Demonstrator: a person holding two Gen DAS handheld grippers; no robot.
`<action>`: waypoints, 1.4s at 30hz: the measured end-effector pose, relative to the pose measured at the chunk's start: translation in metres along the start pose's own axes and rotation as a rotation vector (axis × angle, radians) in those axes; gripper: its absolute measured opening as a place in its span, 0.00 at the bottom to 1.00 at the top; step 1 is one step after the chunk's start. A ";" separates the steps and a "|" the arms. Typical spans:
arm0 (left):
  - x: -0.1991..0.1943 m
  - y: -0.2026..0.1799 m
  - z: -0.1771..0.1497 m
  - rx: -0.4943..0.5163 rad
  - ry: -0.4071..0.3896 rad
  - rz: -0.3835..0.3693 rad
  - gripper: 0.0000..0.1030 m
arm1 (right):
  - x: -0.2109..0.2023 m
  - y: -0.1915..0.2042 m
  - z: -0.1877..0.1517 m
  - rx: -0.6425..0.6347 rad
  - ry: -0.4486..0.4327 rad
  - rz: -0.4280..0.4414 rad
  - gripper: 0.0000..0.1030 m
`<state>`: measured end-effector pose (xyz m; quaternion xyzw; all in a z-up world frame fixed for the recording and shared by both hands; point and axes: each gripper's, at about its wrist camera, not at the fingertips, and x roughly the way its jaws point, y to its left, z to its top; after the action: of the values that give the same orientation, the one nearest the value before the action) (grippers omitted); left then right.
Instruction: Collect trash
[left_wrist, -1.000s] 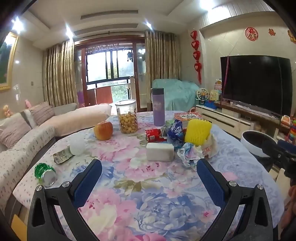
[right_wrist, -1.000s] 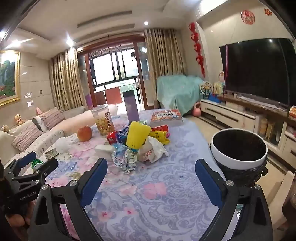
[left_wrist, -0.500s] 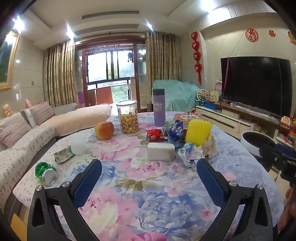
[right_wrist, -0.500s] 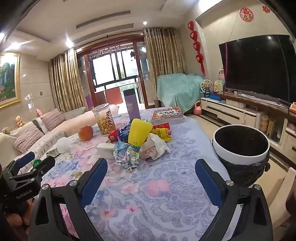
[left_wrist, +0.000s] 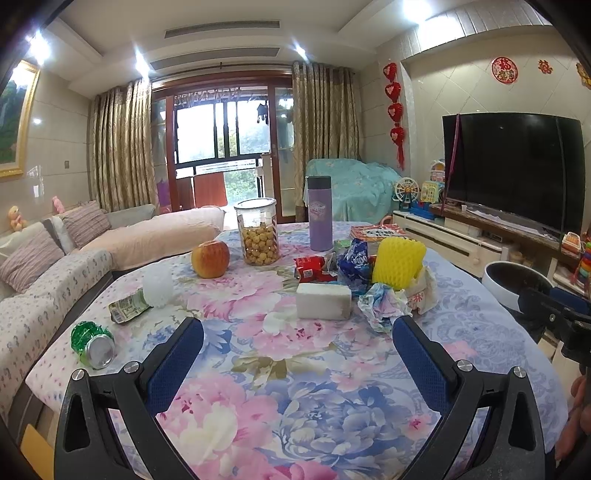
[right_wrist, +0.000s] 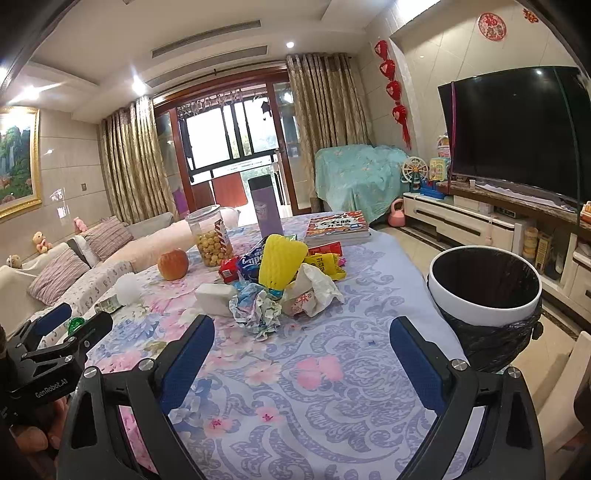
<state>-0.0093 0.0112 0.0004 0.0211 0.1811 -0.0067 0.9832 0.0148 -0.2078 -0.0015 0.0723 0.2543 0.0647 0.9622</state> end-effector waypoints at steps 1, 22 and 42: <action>0.000 0.000 0.000 -0.001 0.000 0.000 1.00 | 0.000 0.000 0.000 -0.001 -0.003 0.001 0.94; -0.001 0.001 0.001 -0.002 0.000 0.000 1.00 | -0.003 0.001 0.000 0.003 -0.007 0.009 0.94; 0.006 0.003 -0.003 -0.005 0.020 -0.005 1.00 | 0.000 0.006 -0.001 0.007 0.003 0.015 0.95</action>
<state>-0.0052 0.0144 -0.0047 0.0183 0.1909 -0.0083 0.9814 0.0140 -0.2018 -0.0015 0.0775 0.2553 0.0713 0.9611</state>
